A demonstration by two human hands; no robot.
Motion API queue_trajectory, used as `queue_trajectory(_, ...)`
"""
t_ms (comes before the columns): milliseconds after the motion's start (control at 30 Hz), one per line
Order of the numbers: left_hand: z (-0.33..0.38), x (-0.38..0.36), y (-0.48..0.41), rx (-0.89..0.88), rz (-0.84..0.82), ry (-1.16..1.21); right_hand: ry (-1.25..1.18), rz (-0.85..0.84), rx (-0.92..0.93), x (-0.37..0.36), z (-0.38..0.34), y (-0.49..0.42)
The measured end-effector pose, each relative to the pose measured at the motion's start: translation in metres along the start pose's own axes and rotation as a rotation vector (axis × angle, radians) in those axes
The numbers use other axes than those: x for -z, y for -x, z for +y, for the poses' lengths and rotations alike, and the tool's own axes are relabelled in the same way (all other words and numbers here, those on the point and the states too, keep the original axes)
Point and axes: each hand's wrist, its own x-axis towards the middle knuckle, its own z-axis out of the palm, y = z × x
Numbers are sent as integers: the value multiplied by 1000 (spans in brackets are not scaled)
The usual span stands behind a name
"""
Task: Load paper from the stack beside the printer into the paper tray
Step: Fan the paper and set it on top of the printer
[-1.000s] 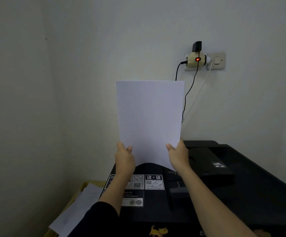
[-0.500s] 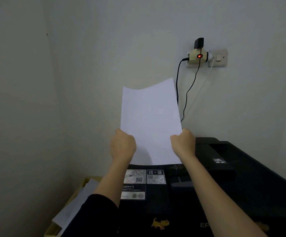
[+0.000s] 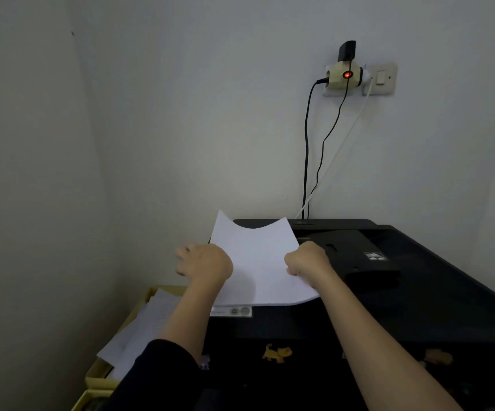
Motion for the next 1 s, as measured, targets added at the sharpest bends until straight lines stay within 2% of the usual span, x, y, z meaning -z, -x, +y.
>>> queue_trajectory(167,-5,-2,3,58,0,-47,211,73,43,6,-3,13)
queue_trajectory(267,-3,1,10,19,100,21,307,114,59,10,-2,25)
queue_trajectory(367,2,-1,36,-162,282,229,255,247,179,17,8,42)
queue_trajectory(533,0,-34,107,-532,546,562,-49,706,585,15,50,92)
queue_trajectory(633,-9,-74,151,-693,624,657,-11,927,673,-4,94,118)
queue_trajectory(700,-20,-110,176,-816,629,652,57,984,678,-22,131,133)
queue_trajectory(767,-33,-147,198,-910,552,637,106,943,609,-42,170,147)
queue_trajectory(833,-46,-185,216,-952,417,582,80,860,443,-63,207,160)
queue_trajectory(900,-56,-220,227,-900,169,564,-16,756,216,-82,239,165)
queue_trajectory(933,-58,-233,230,-780,-12,581,-80,698,88,-89,251,166)
queue_trajectory(1000,-55,-249,232,-356,-434,715,-240,578,-170,-99,269,164)
